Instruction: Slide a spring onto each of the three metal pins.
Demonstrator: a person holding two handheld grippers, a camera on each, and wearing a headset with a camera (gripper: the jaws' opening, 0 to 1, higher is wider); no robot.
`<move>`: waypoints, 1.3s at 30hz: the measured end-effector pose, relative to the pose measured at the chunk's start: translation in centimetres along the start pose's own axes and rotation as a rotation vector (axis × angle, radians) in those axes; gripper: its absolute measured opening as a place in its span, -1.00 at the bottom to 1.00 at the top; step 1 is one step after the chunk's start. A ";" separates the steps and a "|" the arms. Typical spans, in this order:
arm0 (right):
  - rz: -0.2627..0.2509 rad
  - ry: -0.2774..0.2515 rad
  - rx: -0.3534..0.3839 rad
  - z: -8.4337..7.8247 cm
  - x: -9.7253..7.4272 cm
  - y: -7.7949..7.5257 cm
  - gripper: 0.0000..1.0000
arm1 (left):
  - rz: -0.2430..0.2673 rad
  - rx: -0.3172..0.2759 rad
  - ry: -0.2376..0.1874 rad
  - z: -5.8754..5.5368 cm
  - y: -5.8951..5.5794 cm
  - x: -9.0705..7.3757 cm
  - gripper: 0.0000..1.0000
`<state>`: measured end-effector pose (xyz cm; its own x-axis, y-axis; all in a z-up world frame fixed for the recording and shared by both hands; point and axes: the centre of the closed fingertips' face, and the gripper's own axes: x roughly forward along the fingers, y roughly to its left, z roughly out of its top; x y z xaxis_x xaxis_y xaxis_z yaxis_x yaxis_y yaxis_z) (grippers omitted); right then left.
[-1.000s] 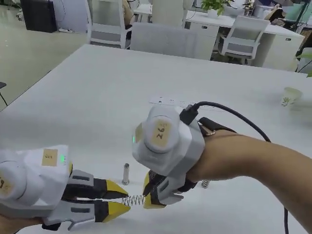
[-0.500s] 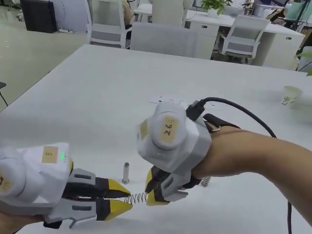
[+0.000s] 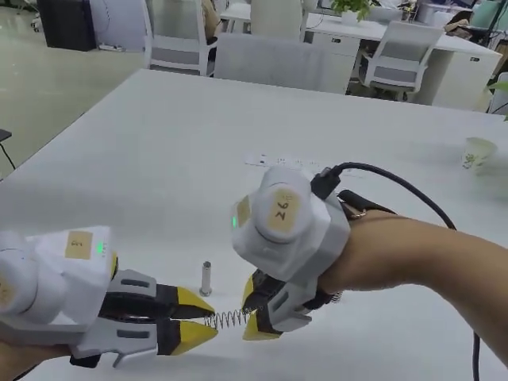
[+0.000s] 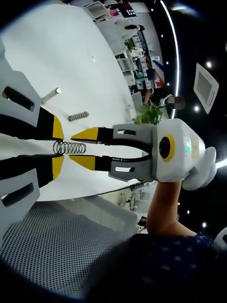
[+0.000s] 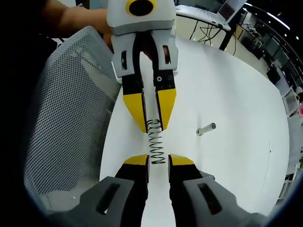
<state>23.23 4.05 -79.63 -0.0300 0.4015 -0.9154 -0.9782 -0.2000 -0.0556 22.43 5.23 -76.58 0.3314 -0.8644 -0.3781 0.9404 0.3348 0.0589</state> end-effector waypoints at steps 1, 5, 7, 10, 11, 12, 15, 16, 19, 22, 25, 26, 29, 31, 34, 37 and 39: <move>0.001 -0.002 0.002 0.0 0.0 0.0 -0.73 | -0.001 0.004 -0.002 0.2 -0.1 0.0 -0.95; 0.011 -0.007 0.012 0.0 0.2 0.0 -0.75 | -0.003 0.011 -0.012 0.7 -0.1 0.0 -0.95; 0.013 -0.010 0.013 0.0 0.2 0.1 -0.75 | 0.001 0.013 -0.018 0.9 0.0 0.0 -0.95; 0.015 -0.019 0.019 0.1 0.1 0.0 -0.76 | 0.003 0.015 -0.027 1.3 0.1 -0.1 -0.95; 0.016 -0.021 0.024 0.1 0.1 -0.1 -0.78 | 0.004 0.015 -0.027 1.3 0.1 -0.1 -0.95; 0.015 -0.022 0.025 0.1 0.1 -0.1 -0.79 | 0.005 0.018 -0.027 1.4 0.2 -0.1 -0.95; 0.014 -0.026 0.027 0.1 0.0 -0.1 -0.80 | 0.008 0.020 -0.031 1.5 0.2 -0.1 -0.95; 0.012 -0.026 0.027 0.1 0.0 -0.1 -0.80 | 0.008 0.019 -0.033 1.5 0.3 -0.1 -0.95; 0.010 -0.028 0.028 0.1 -0.1 -0.1 -0.80 | 0.008 0.021 -0.033 1.6 0.3 -0.1 -0.95; 0.008 -0.030 0.030 0.1 -0.1 -0.1 -0.80 | 0.009 0.022 -0.034 1.6 0.3 0.0 -0.95; 0.004 -0.036 0.033 0.2 -0.3 -0.2 -0.81 | 0.010 0.022 -0.035 1.6 0.3 0.0 -0.95; 0.001 -0.038 0.033 0.3 -0.4 -0.2 -0.81 | 0.011 0.023 -0.033 1.5 0.3 0.0 -0.95; -0.001 -0.047 0.034 0.6 -0.7 -0.2 -0.81 | 0.013 0.029 -0.023 1.3 0.3 0.0 -0.95; -0.002 -0.052 0.034 0.9 -0.9 -0.2 -0.81 | 0.012 0.028 -0.019 1.2 0.3 0.1 -0.95; -0.004 -0.055 0.033 1.1 -1.0 -0.1 -0.81 | 0.011 0.025 -0.019 1.1 0.3 0.1 -0.95; -0.006 -0.055 0.025 1.3 -1.2 0.0 -0.81 | 0.008 0.023 -0.016 1.1 0.2 0.1 -0.94; -0.008 -0.056 0.020 1.6 -1.4 0.1 -0.81 | 0.006 0.021 -0.014 1.1 0.2 0.2 -0.94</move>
<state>22.87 4.87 -77.77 -0.0329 0.4522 -0.8913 -0.9824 -0.1785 -0.0543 22.72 4.76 -75.66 0.3380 -0.8676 -0.3648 0.9397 0.3323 0.0804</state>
